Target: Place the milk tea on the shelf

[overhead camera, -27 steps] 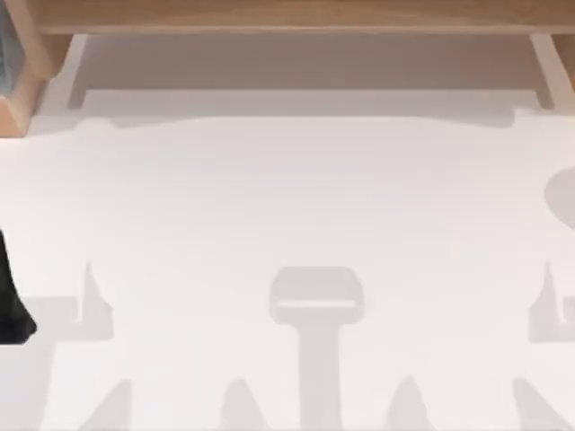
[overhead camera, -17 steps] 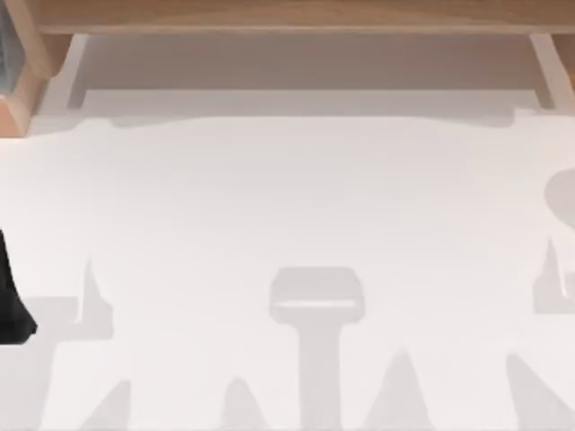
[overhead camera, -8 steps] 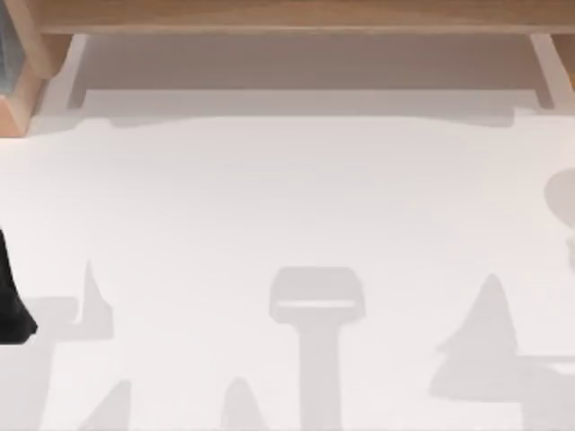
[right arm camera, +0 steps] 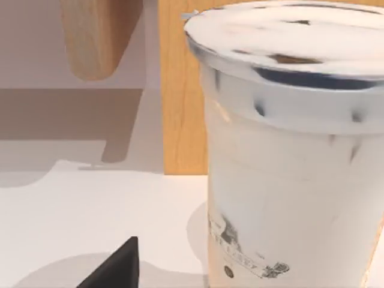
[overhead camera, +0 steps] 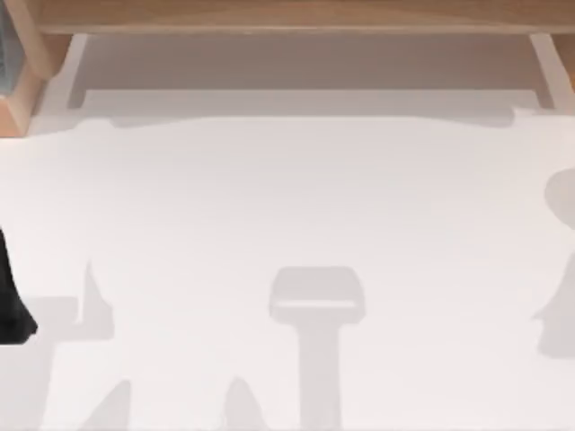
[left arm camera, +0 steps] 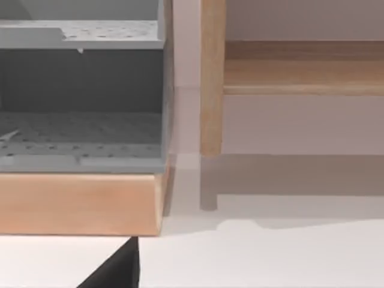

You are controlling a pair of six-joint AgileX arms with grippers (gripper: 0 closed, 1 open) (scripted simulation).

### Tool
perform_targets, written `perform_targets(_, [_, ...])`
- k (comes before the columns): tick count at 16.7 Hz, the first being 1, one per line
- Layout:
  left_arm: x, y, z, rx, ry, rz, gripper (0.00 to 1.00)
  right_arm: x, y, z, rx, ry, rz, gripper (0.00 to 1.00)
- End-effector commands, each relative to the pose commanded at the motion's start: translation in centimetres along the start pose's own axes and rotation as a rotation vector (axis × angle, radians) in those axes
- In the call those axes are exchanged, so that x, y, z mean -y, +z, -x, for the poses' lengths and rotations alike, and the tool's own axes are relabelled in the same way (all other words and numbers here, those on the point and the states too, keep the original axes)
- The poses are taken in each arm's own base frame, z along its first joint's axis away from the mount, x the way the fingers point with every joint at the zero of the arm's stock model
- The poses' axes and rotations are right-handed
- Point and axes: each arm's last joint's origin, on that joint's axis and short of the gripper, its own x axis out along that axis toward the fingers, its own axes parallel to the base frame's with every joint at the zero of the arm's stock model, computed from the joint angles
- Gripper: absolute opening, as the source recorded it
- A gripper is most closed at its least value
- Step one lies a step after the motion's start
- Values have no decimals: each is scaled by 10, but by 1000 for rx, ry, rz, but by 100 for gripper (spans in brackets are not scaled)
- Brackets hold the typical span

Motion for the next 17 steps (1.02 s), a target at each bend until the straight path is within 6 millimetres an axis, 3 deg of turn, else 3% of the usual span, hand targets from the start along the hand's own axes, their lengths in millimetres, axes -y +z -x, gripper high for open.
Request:
perform_targets(3, [0, 0, 0, 0, 0, 0, 100, 7, -9, -1, 9, -1, 5, 100])
perform_targets(10, [0, 0, 0, 0, 0, 0, 100, 7, -10, -5, 9, 0, 4, 100])
perform_targets(17, [0, 0, 0, 0, 0, 0, 100, 9, -9, -68, 12, -1, 6, 100])
